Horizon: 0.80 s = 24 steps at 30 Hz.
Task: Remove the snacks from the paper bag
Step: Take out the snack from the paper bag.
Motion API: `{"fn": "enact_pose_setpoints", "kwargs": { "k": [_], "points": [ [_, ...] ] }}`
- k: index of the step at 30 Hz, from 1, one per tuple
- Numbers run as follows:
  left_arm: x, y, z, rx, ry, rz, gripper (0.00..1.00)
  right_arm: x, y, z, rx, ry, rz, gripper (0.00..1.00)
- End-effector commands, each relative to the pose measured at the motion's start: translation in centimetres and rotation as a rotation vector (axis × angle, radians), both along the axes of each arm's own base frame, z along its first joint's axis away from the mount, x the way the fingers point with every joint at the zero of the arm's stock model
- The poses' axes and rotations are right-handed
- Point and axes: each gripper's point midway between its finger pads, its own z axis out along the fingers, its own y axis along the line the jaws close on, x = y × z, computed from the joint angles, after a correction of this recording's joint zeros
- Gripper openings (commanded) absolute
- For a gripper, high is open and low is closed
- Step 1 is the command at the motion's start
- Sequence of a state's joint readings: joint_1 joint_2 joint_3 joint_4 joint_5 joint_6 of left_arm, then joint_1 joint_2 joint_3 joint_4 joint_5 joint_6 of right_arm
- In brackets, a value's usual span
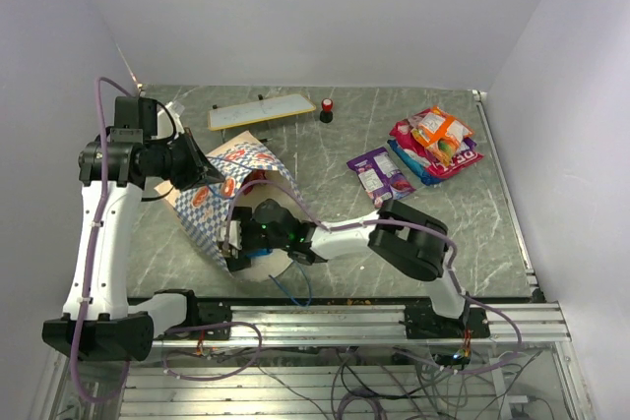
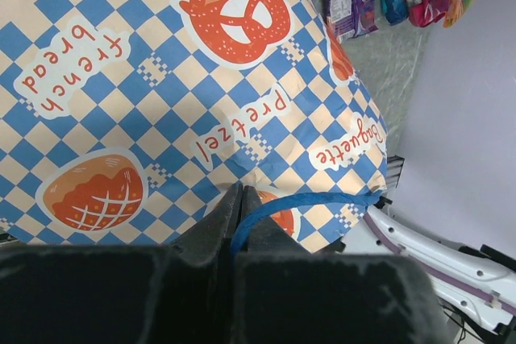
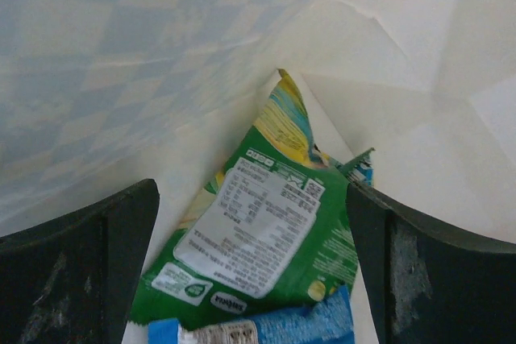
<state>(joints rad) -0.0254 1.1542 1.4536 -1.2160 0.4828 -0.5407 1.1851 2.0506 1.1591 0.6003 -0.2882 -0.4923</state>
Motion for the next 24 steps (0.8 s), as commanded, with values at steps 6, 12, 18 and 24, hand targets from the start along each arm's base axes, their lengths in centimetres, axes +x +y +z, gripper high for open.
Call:
{"fn": "enact_pose_setpoints", "kwargs": {
  "k": [6,12,18,24],
  "points": [
    [-0.3,0.0,0.0,0.023,0.001,-0.041,0.07,4.3,1.1,-2.9,-0.017,-0.015,-0.206,0.95],
    [-0.2,0.0,-0.2,0.022,0.002,-0.040,0.07,6.8,-0.6,-2.7,-0.022,-0.029,-0.326,0.68],
    [0.0,0.0,-0.3,0.019,0.000,-0.038,0.07,6.8,-1.3,-2.0,-0.022,-0.049,-0.329,0.36],
    [0.0,-0.1,-0.3,0.017,-0.003,-0.040,0.07,6.5,-1.0,-1.0,-0.013,-0.067,-0.295,0.18]
  ]
}}
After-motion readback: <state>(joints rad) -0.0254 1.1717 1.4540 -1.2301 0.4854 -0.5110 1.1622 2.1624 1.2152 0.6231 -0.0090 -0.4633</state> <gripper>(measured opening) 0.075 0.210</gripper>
